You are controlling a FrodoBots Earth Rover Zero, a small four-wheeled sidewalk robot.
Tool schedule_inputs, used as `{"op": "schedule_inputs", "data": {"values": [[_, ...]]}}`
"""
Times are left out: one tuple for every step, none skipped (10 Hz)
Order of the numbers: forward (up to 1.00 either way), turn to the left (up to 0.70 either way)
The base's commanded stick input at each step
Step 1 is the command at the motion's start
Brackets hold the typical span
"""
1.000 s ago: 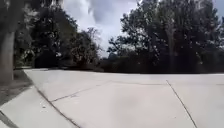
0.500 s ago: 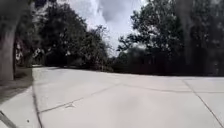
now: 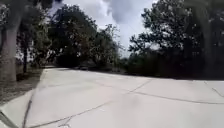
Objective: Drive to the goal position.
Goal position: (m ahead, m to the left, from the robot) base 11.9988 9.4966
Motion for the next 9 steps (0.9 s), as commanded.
{"op": "schedule_inputs", "data": {"values": [[0.83, 0.33], [0.83, 0.33], [0.83, 0.33], [0.83, 0.33], [0.83, 0.12], [0.83, 0.0], [0.83, 0.0], [0.83, 0.21], [0.83, 0.33]]}}
